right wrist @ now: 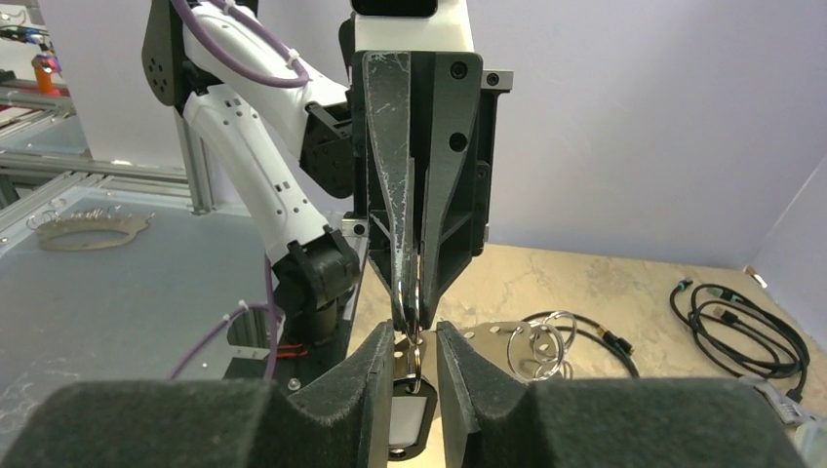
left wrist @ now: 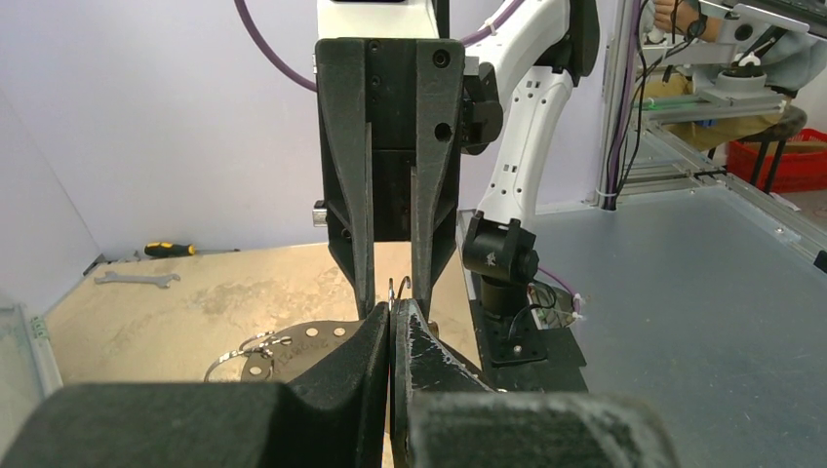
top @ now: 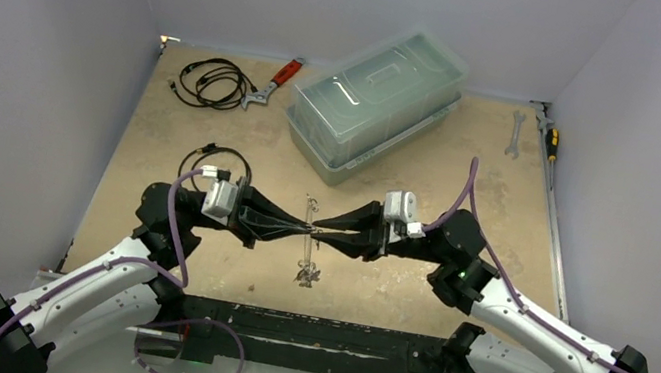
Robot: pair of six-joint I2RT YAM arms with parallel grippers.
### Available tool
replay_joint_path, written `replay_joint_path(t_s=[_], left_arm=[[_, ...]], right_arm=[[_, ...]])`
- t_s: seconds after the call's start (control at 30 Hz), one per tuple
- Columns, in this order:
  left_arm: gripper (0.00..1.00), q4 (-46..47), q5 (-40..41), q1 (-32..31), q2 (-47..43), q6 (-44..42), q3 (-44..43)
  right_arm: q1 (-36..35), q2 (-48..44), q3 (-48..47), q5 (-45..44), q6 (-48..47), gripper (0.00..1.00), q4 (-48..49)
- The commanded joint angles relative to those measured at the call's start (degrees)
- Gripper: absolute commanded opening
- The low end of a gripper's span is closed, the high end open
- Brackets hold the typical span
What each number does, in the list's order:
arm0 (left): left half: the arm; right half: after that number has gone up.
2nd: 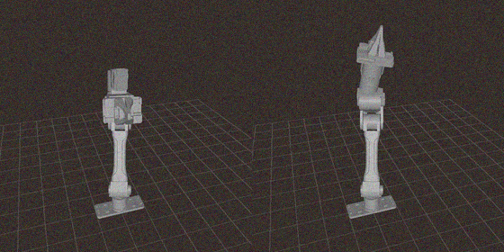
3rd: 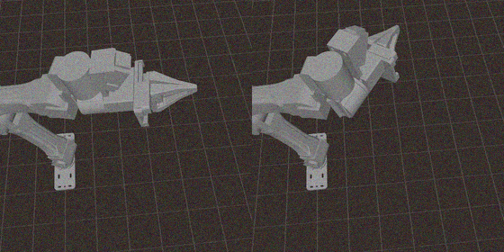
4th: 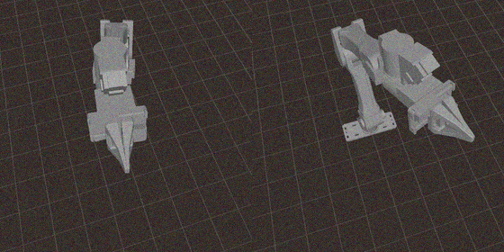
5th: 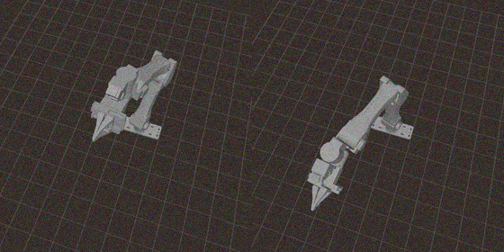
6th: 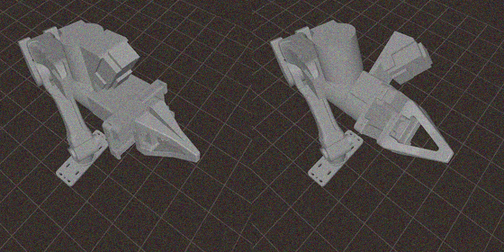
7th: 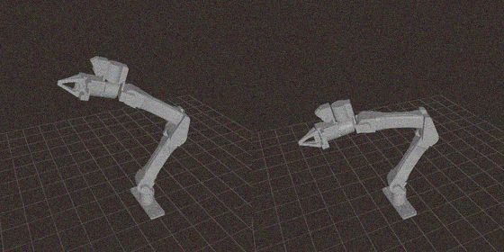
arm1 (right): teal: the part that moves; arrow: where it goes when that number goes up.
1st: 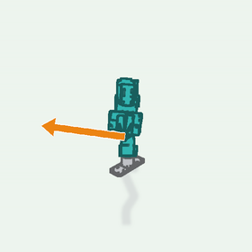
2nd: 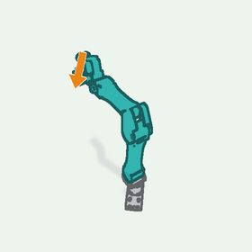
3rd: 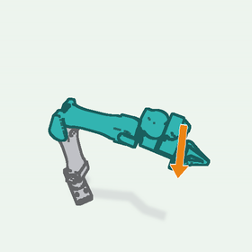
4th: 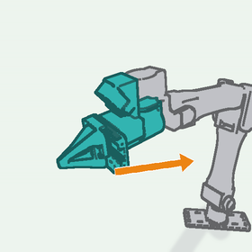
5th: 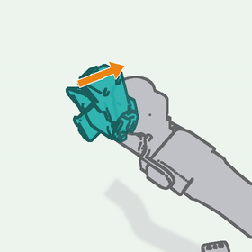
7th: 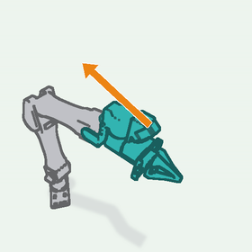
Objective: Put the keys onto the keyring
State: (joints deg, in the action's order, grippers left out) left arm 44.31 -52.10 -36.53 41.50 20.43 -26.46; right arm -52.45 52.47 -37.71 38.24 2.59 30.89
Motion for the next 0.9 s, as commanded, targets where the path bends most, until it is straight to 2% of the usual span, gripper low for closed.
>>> replay_joint_path(t_s=[0.0, 0.17, 0.27, 0.47, 0.57, 0.77, 0.83, 0.87], left_arm=[[0.0, 3.76, -0.11, -0.17, -0.7, 0.42, -0.33], [0.0, 3.75, -0.11, -0.08, -0.71, 0.41, -0.27], [0.0, 3.67, -0.11, -0.12, -0.8, 0.32, -0.26], [0.0, 1.26, 0.02, -0.12, -0.89, -1.12, -0.88], [0.0, -5.38, 0.59, -0.11, -1.02, -4.17, -2.53], [0.4, -30.91, 4.75, -0.08, -3.48, -19.47, -9.58], [0.5, -37.26, 6.86, -0.14, -4.57, -25.5, -10.85], [0.51, -38.69, 7.48, -0.15, -5.17, -26.93, -11.11]], right_arm=[[0.16, 0.71, -2.19, -1.3, -0.36, 0.25, 1.81], [0.22, 1.53, -2.4, -1.5, -0.64, 0.15, 1.84], [0.18, 1.83, -2.59, -1.5, -0.75, 0.0, 1.8], [0.17, 1.81, -2.84, -1.77, -0.95, 0.0, 1.49], [0.16, 1.38, -3.88, -3.86, -2.17, 0.0, -2.39], [0.15, 0.69, -7.35, -10.58, -8.12, 0.0, -12.83], [0.15, 0.62, -8.24, -11.47, -9.37, 0.0, -16.05], [0.15, 0.48, -8.57, -11.89, -9.88, 0.0, -17.27]])
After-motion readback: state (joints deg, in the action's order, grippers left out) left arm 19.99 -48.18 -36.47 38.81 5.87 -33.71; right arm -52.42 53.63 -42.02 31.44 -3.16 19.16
